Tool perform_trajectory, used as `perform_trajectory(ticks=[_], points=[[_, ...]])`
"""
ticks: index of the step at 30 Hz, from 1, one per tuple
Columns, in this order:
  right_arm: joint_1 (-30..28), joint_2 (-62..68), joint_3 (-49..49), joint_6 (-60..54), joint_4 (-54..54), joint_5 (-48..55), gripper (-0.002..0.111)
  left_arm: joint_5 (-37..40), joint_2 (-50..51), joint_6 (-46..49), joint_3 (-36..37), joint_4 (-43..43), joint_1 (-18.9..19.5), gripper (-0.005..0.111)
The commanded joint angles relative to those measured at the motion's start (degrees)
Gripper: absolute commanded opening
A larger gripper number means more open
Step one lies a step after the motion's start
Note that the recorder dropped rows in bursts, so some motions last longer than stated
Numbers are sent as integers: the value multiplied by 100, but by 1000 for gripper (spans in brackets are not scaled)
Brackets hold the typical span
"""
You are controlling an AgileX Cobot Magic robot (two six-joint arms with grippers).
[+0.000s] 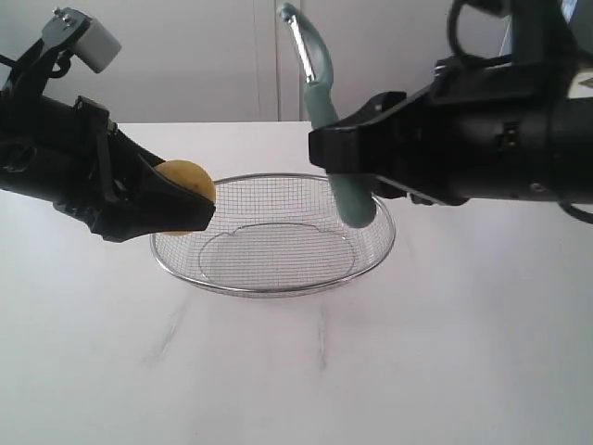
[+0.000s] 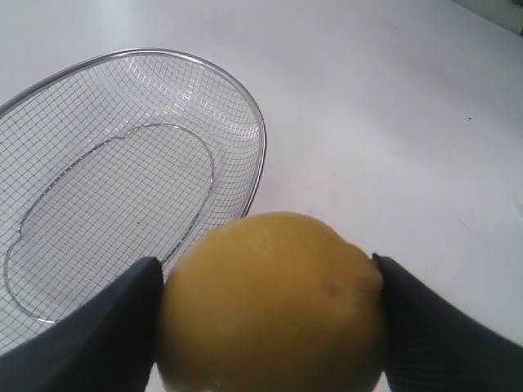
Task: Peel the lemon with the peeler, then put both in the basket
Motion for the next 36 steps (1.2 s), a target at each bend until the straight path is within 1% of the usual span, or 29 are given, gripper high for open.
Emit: perform_trajectory(ticks=[1,6,8,11,12,15,16,19,25,36], points=[[-46,-453,30,282,-277,186,0,84,-89,19,24,-100,-13,0],[-46,91,261,558,-262,208,0,84,-89,19,24,-110,-13,0],[-33,568,287,533,-5,238,0,84,-89,19,24,-134,-13,0],[167,1205,287,94,499,127,0,84,-89,19,24,-149,-13,0],[348,1531,287,-264,871,15,0,84,-89,19,24,-149,-13,0],[592,1853,287,-623,1353,-121,0,84,-89,19,24,-149,-13,0],[711,1956,266,-895,1696,-195,0,84,-89,19,24,-149,-13,0],[861,1945,239,-1040,1879,-511,0,84,-89,19,24,-149,-13,0],[861,1945,-11,-1054,1879,-460,0,84,-89,19,24,-149,-13,0],[861,1885,-36,-1133,1858,-522,0,84,-89,19,24,-90,-13,0]])
